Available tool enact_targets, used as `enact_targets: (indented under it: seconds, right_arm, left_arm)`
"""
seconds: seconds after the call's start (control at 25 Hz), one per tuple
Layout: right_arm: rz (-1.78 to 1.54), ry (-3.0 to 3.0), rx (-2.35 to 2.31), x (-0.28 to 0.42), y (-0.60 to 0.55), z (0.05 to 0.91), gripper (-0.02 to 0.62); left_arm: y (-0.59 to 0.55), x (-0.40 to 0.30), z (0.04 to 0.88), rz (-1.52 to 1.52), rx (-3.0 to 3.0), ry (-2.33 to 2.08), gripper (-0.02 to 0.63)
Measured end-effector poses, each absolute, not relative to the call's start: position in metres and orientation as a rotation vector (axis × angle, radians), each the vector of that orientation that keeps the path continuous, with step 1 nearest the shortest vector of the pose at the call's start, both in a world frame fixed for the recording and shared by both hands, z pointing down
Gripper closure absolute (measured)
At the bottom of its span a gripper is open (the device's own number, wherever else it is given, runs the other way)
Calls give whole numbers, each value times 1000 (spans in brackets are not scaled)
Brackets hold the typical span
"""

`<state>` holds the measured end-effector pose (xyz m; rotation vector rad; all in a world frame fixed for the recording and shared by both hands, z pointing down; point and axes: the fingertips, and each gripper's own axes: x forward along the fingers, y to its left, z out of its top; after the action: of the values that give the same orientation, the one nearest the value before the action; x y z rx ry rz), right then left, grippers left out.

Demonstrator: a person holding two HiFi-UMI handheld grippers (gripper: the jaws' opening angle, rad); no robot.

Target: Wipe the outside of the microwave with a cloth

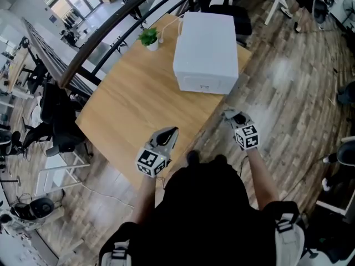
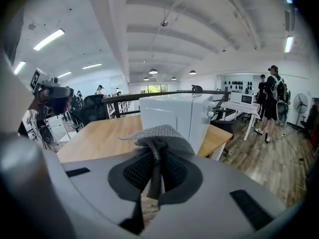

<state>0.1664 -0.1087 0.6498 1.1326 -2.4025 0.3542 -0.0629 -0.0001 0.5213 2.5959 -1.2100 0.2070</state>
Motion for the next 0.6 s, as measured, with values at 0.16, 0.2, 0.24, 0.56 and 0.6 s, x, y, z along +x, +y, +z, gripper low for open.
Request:
enact_targets:
  seconds: [0.16,0.2,0.24,0.56,0.6]
  right_arm:
    - [295,-2387,1090,188,-91,639,577]
    - [266,-2380,1072,191,-88,639,577]
    - [240,-2378,1054,193,-85,639,577]
    - [257,-2487,961,204,-62,611,578]
    - [249,-2493,948,208,-61,609,578]
  left_arm:
    - [2,-33,513,211,2615,-1202,604]
    - [2,-27,512,212,2614,-1205,604]
    - [3,-22,512,217,2612,-1211,604]
    - [7,3,504,238,2565,-1302,604]
    - [8,7,503,241,2564,-1309,604]
